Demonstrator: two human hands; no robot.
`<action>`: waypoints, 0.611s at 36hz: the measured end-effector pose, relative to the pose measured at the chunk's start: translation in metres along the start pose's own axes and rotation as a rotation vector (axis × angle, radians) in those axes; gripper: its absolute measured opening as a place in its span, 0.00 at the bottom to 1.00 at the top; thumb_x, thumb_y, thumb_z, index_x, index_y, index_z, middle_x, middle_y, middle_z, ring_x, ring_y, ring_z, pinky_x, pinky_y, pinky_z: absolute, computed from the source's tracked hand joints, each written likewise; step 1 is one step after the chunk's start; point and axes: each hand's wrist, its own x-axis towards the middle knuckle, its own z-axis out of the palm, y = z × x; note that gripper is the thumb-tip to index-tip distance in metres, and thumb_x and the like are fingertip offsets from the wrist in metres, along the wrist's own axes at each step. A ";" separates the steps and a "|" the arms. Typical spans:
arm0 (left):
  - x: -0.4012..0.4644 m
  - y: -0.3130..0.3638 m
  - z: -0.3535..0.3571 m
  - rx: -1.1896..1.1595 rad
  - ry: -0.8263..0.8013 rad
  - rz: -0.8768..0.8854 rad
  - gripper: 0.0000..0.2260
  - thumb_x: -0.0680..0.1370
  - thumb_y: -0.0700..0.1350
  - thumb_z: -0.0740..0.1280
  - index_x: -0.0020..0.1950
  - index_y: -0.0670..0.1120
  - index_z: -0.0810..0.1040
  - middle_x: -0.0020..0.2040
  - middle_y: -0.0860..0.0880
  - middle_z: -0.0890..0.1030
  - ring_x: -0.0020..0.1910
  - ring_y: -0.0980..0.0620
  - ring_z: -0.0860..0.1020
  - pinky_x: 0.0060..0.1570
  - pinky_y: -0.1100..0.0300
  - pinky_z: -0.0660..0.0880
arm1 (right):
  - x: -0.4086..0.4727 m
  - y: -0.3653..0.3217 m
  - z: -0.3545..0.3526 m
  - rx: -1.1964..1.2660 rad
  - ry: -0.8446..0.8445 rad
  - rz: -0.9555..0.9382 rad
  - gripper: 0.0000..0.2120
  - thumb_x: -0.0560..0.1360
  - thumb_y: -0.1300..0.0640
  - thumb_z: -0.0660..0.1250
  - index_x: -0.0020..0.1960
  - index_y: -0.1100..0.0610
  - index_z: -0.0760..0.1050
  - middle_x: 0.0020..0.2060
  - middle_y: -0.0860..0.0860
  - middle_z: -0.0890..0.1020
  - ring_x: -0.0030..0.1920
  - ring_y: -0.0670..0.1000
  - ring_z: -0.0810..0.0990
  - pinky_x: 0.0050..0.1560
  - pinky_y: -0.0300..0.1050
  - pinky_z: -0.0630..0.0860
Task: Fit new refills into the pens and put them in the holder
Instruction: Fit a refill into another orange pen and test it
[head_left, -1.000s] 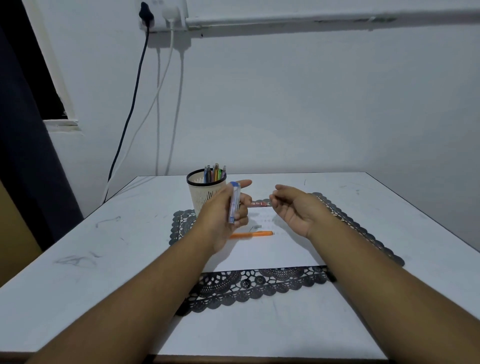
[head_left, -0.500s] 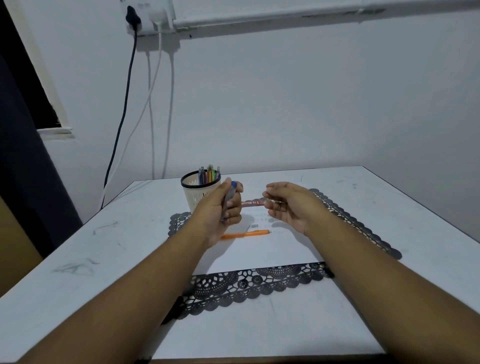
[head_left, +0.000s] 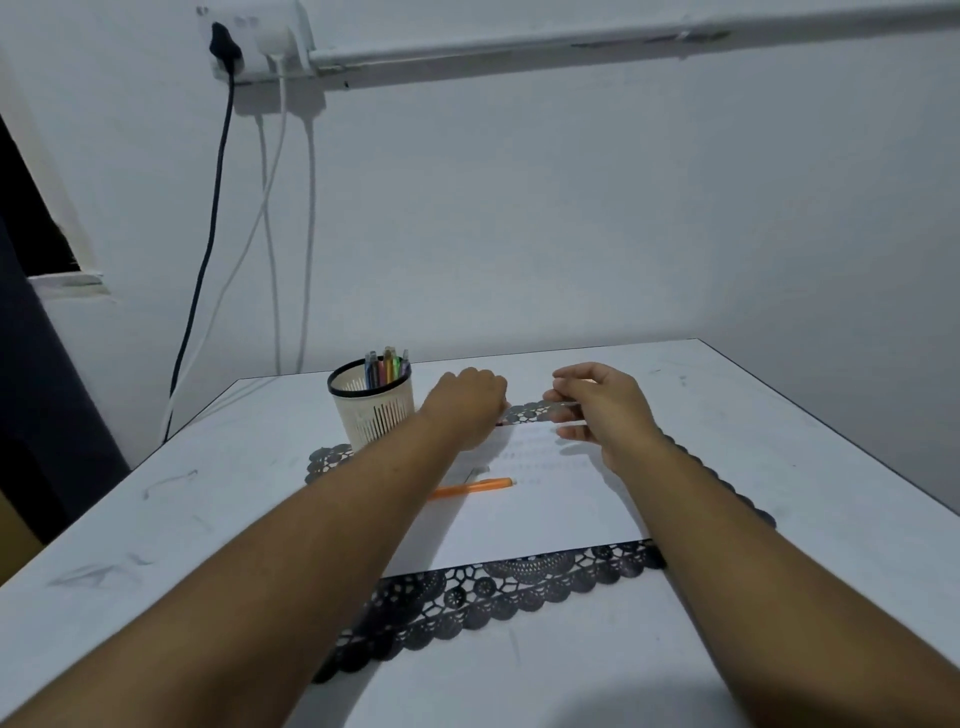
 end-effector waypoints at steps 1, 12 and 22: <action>0.002 0.000 0.005 0.036 -0.003 0.007 0.11 0.86 0.48 0.57 0.64 0.45 0.74 0.61 0.45 0.75 0.59 0.44 0.72 0.54 0.50 0.67 | 0.002 0.001 -0.001 -0.017 0.005 -0.002 0.04 0.79 0.62 0.69 0.53 0.58 0.82 0.41 0.55 0.87 0.33 0.51 0.80 0.34 0.45 0.80; -0.040 -0.009 -0.018 -0.390 0.107 -0.002 0.10 0.85 0.44 0.60 0.60 0.48 0.81 0.56 0.50 0.80 0.57 0.49 0.76 0.56 0.52 0.74 | 0.007 0.006 -0.002 -0.096 -0.022 -0.040 0.04 0.78 0.63 0.69 0.51 0.58 0.83 0.42 0.55 0.88 0.34 0.50 0.81 0.33 0.46 0.81; -0.116 -0.027 -0.024 -0.515 -0.094 0.019 0.09 0.78 0.53 0.72 0.57 0.56 0.80 0.53 0.59 0.78 0.51 0.58 0.77 0.48 0.58 0.75 | -0.011 0.006 0.010 -0.135 -0.037 -0.020 0.04 0.79 0.64 0.70 0.52 0.61 0.83 0.39 0.53 0.84 0.34 0.49 0.80 0.32 0.44 0.80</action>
